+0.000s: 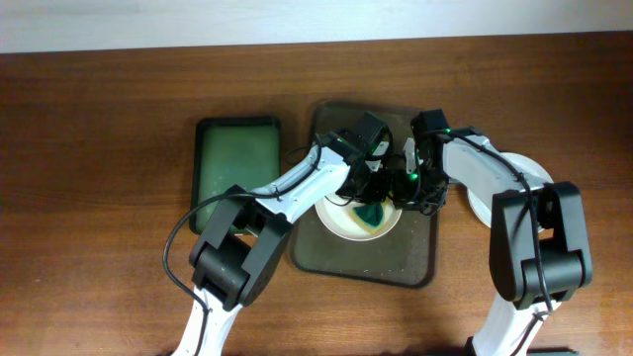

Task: Clean dirty plates on tray and stack at the side
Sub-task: 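Scrub the plate held by the right gripper with the sponge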

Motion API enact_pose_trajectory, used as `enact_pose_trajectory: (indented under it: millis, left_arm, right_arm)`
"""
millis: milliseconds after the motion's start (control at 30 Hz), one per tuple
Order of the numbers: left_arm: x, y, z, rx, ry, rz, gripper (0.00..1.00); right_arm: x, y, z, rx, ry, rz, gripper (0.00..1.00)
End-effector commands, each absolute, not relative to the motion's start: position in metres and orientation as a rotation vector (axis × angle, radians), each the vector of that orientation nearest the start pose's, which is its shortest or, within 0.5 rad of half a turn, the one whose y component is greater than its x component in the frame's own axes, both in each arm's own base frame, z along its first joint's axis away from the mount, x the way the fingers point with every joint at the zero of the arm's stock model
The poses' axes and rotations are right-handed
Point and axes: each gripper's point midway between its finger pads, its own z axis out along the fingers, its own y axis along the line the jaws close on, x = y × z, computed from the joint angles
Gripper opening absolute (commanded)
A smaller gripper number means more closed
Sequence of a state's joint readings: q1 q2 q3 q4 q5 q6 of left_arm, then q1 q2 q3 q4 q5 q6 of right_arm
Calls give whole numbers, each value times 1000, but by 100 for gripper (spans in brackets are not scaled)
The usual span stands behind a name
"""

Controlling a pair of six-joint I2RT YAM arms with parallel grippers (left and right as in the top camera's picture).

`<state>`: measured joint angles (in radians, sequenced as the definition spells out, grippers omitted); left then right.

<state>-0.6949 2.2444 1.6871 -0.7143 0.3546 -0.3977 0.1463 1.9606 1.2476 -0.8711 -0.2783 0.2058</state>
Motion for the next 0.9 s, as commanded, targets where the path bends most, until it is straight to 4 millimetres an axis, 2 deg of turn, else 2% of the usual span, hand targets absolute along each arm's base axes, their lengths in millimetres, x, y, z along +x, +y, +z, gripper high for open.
enact_pose_trajectory:
  millis: [0, 33, 133, 167, 267, 367, 467, 533, 600, 633, 733, 800, 867]
  left_arm:
    - [329, -330, -15, 522, 3037, -354, 0]
    - [341, -292, -20, 492, 3008, -31, 0]
    - [357, -234, -14, 447, 2945, 382, 0]
    - [362, -216, -11, 420, 2938, 468, 0]
    - [370, -193, -10, 303, 2961, 496, 0]
    - [376, -190, -6, 244, 2966, 470, 0]
    - [384, -197, 19, 187, 2957, 434, 0]
    - [393, -209, 51, 173, 2936, 342, 0]
    - [397, -214, 81, 154, 2909, 277, 0]
    - [400, -211, 108, 131, 2873, 238, 0]
    - [396, -216, 139, 141, 2844, 108, 0]
    - [391, -227, 145, 158, 2856, 18, 0]
    - [388, -230, 135, 165, 2879, -11, 0]
  right_arm:
    - [326, 93, -6, 61, 3204, 361, 4]
    - [326, 93, -6, 61, 3204, 361, 4]
    - [326, 92, -6, 61, 3206, 361, 4]
    - [325, 92, -6, 62, 3208, 361, 4]
    - [325, 92, -6, 62, 3208, 361, 4]
    - [325, 92, -6, 62, 3208, 361, 4]
    - [325, 92, -6, 62, 3207, 361, 4]
    - [325, 92, -6, 62, 3207, 361, 4]
    - [325, 92, -6, 62, 3209, 361, 4]
    - [324, 92, -6, 62, 3212, 361, 4]
    - [324, 92, -6, 63, 3212, 361, 4]
    - [324, 92, -6, 63, 3212, 361, 4]
    - [324, 92, -6, 63, 3213, 361, 4]
